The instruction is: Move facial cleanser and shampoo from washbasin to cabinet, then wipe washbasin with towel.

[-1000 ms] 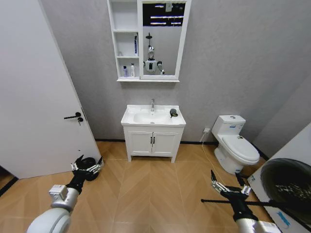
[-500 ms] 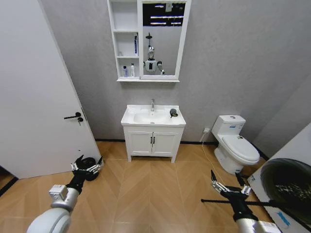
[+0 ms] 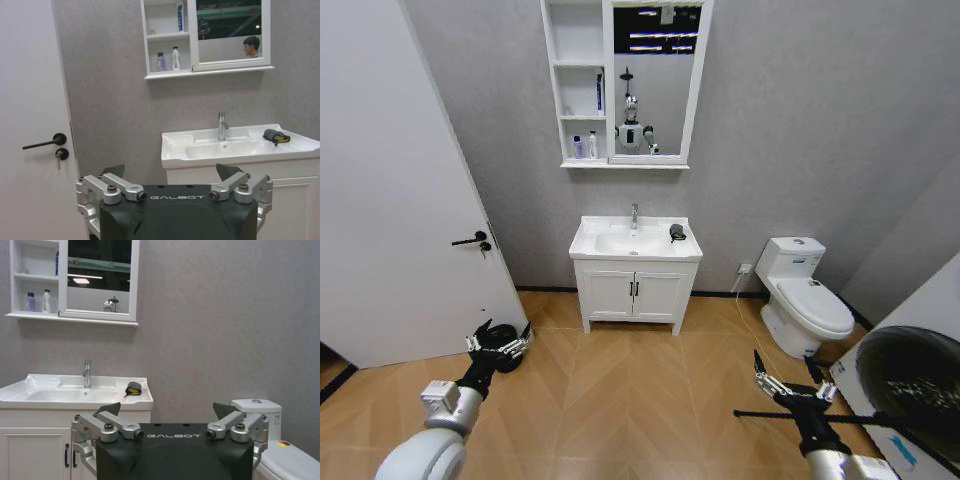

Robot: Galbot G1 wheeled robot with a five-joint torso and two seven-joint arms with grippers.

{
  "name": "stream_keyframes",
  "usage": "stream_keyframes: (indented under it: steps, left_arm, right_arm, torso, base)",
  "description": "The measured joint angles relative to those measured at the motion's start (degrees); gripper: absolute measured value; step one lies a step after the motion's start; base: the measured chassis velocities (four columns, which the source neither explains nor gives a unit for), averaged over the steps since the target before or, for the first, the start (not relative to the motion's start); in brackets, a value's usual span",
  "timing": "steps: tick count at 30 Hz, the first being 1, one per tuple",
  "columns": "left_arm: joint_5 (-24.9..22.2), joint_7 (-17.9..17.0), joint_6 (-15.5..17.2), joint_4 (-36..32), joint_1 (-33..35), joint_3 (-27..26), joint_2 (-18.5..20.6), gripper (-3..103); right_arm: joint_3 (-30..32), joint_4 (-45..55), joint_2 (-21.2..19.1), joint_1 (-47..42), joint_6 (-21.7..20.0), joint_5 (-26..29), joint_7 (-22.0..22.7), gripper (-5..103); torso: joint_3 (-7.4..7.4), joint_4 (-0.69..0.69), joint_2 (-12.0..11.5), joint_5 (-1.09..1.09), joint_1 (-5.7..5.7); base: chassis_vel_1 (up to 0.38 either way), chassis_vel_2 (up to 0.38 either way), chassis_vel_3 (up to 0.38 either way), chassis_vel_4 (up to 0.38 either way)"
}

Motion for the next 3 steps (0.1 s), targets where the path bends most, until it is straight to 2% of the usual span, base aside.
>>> stream_keyframes:
  steps: [3]
  left_arm:
    - [0.0, 0.0, 0.0, 0.0, 0.0, 0.0, 0.0, 100]
  right_arm:
    - [0.0, 0.0, 0.0, 0.0, 0.0, 0.0, 0.0, 100]
  torso:
    - [0.0, 0.0, 0.0, 0.0, 0.0]
  base:
    - [0.0, 0.0, 0.0, 0.0]
